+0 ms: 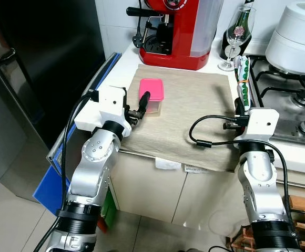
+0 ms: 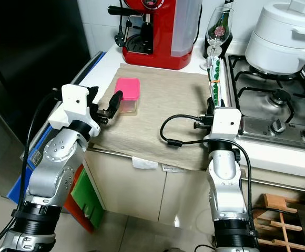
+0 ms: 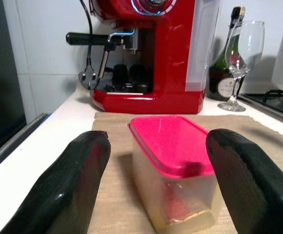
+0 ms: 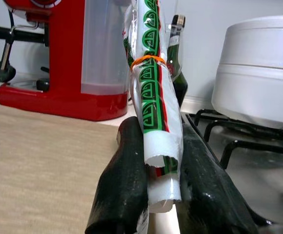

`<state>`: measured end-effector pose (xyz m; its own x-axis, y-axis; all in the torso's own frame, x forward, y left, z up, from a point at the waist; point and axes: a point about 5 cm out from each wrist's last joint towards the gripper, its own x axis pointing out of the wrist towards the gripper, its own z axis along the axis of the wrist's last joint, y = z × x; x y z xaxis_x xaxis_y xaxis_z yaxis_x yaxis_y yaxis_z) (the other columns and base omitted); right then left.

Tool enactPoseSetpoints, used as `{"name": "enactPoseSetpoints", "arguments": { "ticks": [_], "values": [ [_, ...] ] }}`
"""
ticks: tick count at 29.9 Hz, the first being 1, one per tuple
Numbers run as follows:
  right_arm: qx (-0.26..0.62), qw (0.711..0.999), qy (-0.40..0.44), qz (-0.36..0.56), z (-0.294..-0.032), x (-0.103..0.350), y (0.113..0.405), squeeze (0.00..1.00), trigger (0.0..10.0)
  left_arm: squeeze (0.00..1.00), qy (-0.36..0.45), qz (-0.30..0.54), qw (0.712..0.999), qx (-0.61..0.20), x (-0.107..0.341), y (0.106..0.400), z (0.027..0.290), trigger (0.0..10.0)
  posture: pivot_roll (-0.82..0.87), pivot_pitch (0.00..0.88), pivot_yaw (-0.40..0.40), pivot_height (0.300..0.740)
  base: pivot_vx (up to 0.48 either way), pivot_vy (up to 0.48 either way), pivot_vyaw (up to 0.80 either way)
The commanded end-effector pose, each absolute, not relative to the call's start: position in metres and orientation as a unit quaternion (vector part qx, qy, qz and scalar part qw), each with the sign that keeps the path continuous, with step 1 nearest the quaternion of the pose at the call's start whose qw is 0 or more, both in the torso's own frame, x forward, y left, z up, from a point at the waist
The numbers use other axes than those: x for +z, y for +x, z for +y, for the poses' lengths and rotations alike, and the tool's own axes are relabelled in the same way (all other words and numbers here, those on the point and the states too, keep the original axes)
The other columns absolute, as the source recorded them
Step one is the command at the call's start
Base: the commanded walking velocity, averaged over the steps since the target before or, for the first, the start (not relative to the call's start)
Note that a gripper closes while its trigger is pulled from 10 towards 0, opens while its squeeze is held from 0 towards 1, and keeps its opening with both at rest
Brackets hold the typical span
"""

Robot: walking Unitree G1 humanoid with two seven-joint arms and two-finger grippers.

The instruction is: Restocking fridge

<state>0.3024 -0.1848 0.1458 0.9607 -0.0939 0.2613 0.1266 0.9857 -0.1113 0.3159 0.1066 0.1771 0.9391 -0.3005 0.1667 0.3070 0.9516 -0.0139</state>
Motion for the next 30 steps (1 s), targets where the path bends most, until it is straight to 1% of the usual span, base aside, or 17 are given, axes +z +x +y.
{"name": "enactPoseSetpoints", "arguments": {
  "ticks": [1,4,10,20,30],
  "values": [
    [-0.053,0.988,-0.057,-0.131,-0.185,0.15,0.307,0.0,0.0,0.0,-0.02,-0.094,0.983,-0.154,0.184,0.32,0.105,10.0,-0.05,0.0,0.0,0.74,0.0,0.0,0.0],
    [-0.045,0.992,-0.041,-0.112,-0.183,0.146,0.312,0.0,0.0,0.0,-0.021,-0.095,0.983,-0.153,0.185,0.322,0.106,10.0,-0.04,0.0,-0.007,0.74,-0.082,0.0,0.0],
    [-0.027,0.993,-0.042,-0.108,-0.178,0.146,0.314,0.0,0.0,0.0,-0.016,-0.098,0.983,-0.155,0.185,0.32,0.105,10.0,-0.04,0.0,-0.01,0.74,-0.249,0.0,0.0],
    [-0.018,0.994,-0.044,-0.101,-0.177,0.146,0.318,0.0,0.0,0.0,-0.016,-0.104,0.982,-0.156,0.186,0.321,0.104,10.0,-0.03,0.0,-0.021,0.74,-0.268,0.0,0.0],
    [-0.016,0.994,-0.047,-0.095,-0.177,0.144,0.32,0.0,0.0,0.0,-0.016,-0.106,0.982,-0.159,0.188,0.322,0.103,10.0,-0.03,0.0,-0.02,0.74,-0.291,0.0,-0.75]
  ]
}}
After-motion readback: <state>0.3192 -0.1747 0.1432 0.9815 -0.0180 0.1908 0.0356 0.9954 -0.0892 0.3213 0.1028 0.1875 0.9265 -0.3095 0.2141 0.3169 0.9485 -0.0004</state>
